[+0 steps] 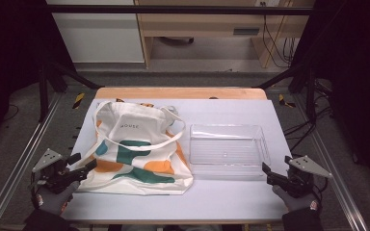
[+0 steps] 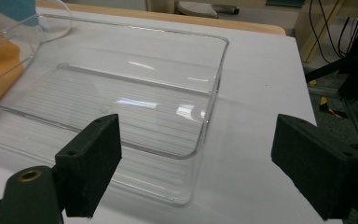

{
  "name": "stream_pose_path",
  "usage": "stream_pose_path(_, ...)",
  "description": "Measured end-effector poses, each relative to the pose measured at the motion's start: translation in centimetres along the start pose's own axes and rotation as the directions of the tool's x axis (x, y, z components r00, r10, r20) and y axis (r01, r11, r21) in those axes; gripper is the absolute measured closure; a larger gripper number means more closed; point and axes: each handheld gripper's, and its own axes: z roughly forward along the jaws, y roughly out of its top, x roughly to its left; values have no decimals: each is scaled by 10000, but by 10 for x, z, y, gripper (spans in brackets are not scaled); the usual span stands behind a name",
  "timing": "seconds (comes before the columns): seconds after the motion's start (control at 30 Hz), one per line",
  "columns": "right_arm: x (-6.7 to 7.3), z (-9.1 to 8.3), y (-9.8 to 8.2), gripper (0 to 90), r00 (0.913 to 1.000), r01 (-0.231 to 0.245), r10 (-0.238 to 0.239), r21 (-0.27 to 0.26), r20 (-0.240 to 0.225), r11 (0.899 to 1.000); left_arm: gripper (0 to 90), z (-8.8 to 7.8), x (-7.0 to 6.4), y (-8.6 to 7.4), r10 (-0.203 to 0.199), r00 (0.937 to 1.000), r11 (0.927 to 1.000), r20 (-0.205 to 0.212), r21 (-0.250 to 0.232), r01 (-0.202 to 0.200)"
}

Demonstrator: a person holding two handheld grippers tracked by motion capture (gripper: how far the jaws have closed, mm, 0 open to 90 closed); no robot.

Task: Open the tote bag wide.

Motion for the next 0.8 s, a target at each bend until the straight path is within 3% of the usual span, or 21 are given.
stream_pose_path(0.47, 19, 4, 11, 178, 9993, 286, -290, -197, -248, 9994, 263, 2, -2, 5, -2, 10000, 9999, 71, -153, 3)
stream_pose_path(0.8, 34, 10, 25, 187, 9977, 369, -386, -316, -550, 9988, 265, -1, -7, 19, 214, 9996, 9991, 167, -369, -208)
